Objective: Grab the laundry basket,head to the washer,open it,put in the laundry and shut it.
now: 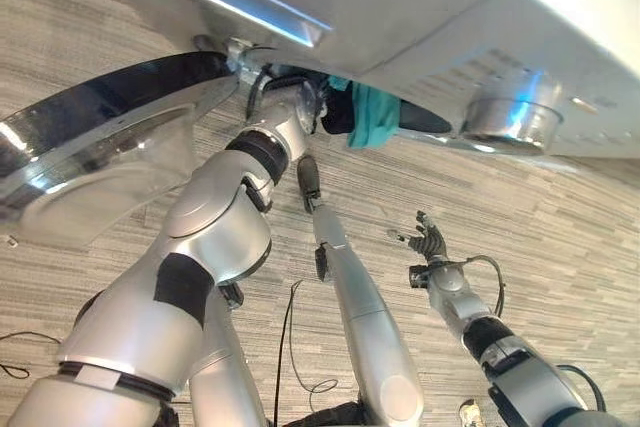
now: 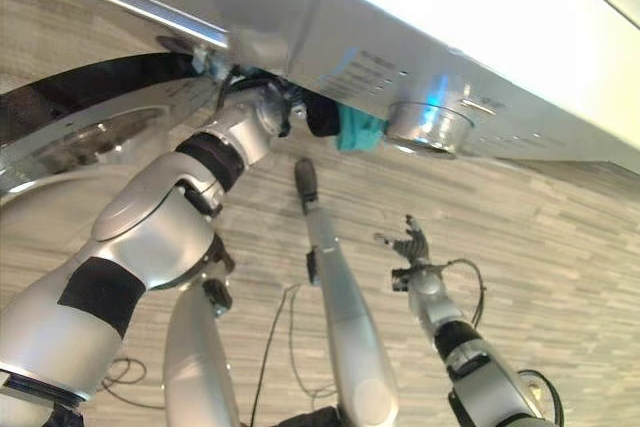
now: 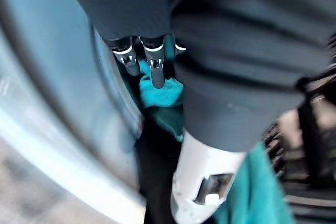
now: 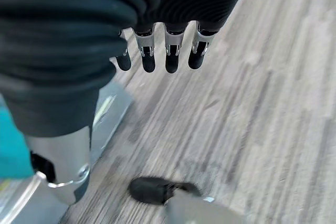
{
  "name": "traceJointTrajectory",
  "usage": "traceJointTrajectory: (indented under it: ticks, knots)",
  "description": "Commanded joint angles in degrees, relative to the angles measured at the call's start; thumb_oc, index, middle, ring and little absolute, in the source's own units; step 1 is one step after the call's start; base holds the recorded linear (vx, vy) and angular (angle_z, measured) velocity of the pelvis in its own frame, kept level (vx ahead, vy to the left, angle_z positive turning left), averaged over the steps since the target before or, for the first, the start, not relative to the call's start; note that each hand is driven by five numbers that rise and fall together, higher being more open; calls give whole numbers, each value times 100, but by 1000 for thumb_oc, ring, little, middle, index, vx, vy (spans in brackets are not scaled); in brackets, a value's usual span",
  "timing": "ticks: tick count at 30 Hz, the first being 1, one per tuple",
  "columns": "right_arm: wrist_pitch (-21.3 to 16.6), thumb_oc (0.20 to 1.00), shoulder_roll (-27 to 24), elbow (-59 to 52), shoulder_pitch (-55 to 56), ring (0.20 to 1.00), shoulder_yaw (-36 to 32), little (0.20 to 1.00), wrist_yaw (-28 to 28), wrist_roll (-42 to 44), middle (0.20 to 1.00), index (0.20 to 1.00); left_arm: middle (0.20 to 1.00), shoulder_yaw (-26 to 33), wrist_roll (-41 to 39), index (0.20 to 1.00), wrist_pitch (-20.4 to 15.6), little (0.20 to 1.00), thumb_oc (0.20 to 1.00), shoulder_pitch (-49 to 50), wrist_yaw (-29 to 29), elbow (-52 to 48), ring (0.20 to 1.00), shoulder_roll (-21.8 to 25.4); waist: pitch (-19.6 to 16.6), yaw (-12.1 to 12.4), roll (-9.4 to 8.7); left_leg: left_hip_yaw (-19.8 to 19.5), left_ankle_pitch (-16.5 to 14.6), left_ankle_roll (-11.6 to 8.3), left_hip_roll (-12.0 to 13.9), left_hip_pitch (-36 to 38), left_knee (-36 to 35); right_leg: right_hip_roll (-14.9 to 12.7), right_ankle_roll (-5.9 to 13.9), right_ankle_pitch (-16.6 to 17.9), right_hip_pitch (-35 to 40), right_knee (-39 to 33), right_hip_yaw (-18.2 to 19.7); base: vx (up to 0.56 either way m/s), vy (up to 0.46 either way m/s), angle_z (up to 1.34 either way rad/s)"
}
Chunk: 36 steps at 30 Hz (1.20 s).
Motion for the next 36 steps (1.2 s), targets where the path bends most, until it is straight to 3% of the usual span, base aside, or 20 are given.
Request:
traceJointTrajectory:
  ticks: [1,3,4,6,7,9,10,14,15,16,17,18,22,25,27,30,33,35,36]
  knots:
    - [-137,1000,-178,51,361,1000,-359,1000,-308,339,1000,1000,1000,626,272,1000,-247,1000,1000,378,657,-347,1000,-470,-105,-31,382,-547,399,17,115,30,-625,-260,392,-977,-82,730,-298,1,21,17]
    - [-168,1000,-172,103,289,1000,-472,1000,-385,353,1000,1000,1000,755,257,1000,-294,1000,1000,722,795,-642,1000,-527,-69,45,437,-557,404,24,79,50,-655,-293,396,-1001,-51,733,-321,-1,26,18]
    - [-217,1000,-236,251,89,1000,-777,1000,-539,390,1000,1000,1000,949,213,1000,-492,1000,1000,1546,971,-1494,1000,-322,25,233,559,-588,412,34,-14,74,-686,-354,404,-1046,8,756,-358,-1,31,27]
    - [-163,1000,-238,549,-85,1000,-947,1000,-666,330,1000,1000,1000,963,314,1000,-539,1000,1000,2358,951,-2311,1000,-149,32,365,661,-628,439,54,-89,25,-702,-408,396,-1087,-27,790,-397,-32,33,24]
    - [-111,1000,-305,700,-162,1000,-1032,1000,-712,267,1000,1000,1000,985,301,1000,-654,1000,1000,2785,902,-2632,1000,31,36,440,710,-591,597,98,-150,-96,-709,-472,342,-965,-125,783,-436,-65,33,16]
    - [-1,1000,-453,1113,-371,1000,-1152,1000,-704,268,1000,1000,1000,976,288,1000,-757,1000,1000,3434,766,-3175,1000,341,35,608,835,-658,459,77,-178,-110,-709,-494,393,-1157,-151,905,-444,4,29,30]
    - [45,1000,-545,1315,-494,1000,-1193,1000,-670,289,1000,1000,1000,929,287,1000,-813,1000,1000,3691,736,-3423,1000,494,36,663,869,-626,626,118,-228,-273,-710,-556,342,-1028,-280,897,-496,4,20,30]
    - [243,1000,-970,2265,-1013,1000,-1317,1000,-486,496,1000,1000,1000,861,24,1000,-1088,1000,1000,4707,419,-4519,1000,1089,36,968,1137,-672,683,127,-305,-555,-709,-615,355,-1105,-564,1061,-543,13,17,19]
    - [329,1000,-1138,2493,-1181,1000,-1364,1000,-363,610,1000,1000,1000,878,-213,1000,-1195,1000,1000,5181,149,-4949,1000,1298,36,1135,1247,-723,575,93,-313,-576,-720,-620,421,-1278,-591,1151,-535,22,9,17]
    - [322,1000,-1142,2509,-1197,1000,-1355,1000,-344,620,1000,1000,1000,897,-219,1000,-1177,1000,1000,5200,128,-5003,1000,1328,36,1114,1236,-681,715,127,-324,-684,-715,-644,367,-1145,-678,1119,-577,28,-9,14]
    - [385,1000,-1352,2695,-1389,1000,-1398,1000,-280,691,1000,1000,1000,1030,-578,1000,-1232,1000,1000,5555,-66,-5354,1000,1402,36,1241,1318,-704,756,136,-350,-799,-729,-674,368,-1171,-790,1164,-615,14,-16,11]
    - [384,1000,-1354,2717,-1401,1000,-1385,1000,-271,695,1000,1000,1000,1038,-585,1000,-1220,1000,1000,5564,-77,-5368,1000,1406,36,1246,1338,-759,596,99,-337,-696,-716,-650,424,-1325,-704,1217,-580,79,-19,6]
    - [451,1000,-1587,2807,-1745,1000,-1288,1000,-194,760,1000,1000,1000,1318,-923,1000,-1095,1000,1000,5329,-160,-5766,1000,1315,36,1372,1434,-827,673,105,-386,-856,-792,-708,433,-1368,-855,1292,-671,22,-15,8]
    - [445,1000,-1750,2697,-1937,1000,-1222,1000,-209,615,1000,1000,1000,1581,-979,1000,-1145,1000,1000,5247,-84,-6021,1000,1388,36,1426,1481,-799,877,140,-446,-1020,-873,-745,381,-1225,-1023,1280,-741,-29,7,8]
    - [470,1000,-1935,2673,-2156,1000,-1117,1000,-226,455,1000,1000,1000,1721,-1090,1000,-1216,1000,1000,5326,-100,-6272,1000,1504,36,1470,1520,-838,780,102,-472,-953,-947,-726,442,-1360,-983,1319,-722,1,22,5]
    - [455,1000,-2124,2638,-2271,1000,-1105,1000,-294,428,1000,1000,1000,1819,-1477,1000,-1317,1000,1000,5411,-121,-6447,1000,1544,36,1475,1524,-804,943,134,-489,-1075,-996,-749,392,-1229,-1097,1276,-788,-36,13,3]
    - [472,1000,-2432,2700,-2519,1000,-1076,1000,-341,417,1000,1000,1000,1888,-1874,1000,-1430,1000,1000,5477,-118,-6630,1000,1607,36,1522,1534,-861,829,97,-502,-1003,-1037,-724,456,-1368,-1054,1312,-760,40,-3,3]
    - [474,1000,-2615,2775,-2664,1000,-1078,1000,-342,436,1000,1000,1000,1954,-2083,1000,-1484,1000,1000,5576,-155,-6785,1000,1696,36,1539,1546,-811,970,126,-518,-1127,-1053,-748,404,-1235,-1158,1279,-829,2,1,2]
    - [482,1000,-2681,2831,-2752,1000,-1054,1000,-334,458,1000,1000,1000,1950,-2143,1000,-1494,1000,1000,5617,-182,-6828,1000,1734,36,1558,1559,-859,818,86,-505,-1032,-1057,-731,469,-1386,-1080,1320,-787,0,0,0]
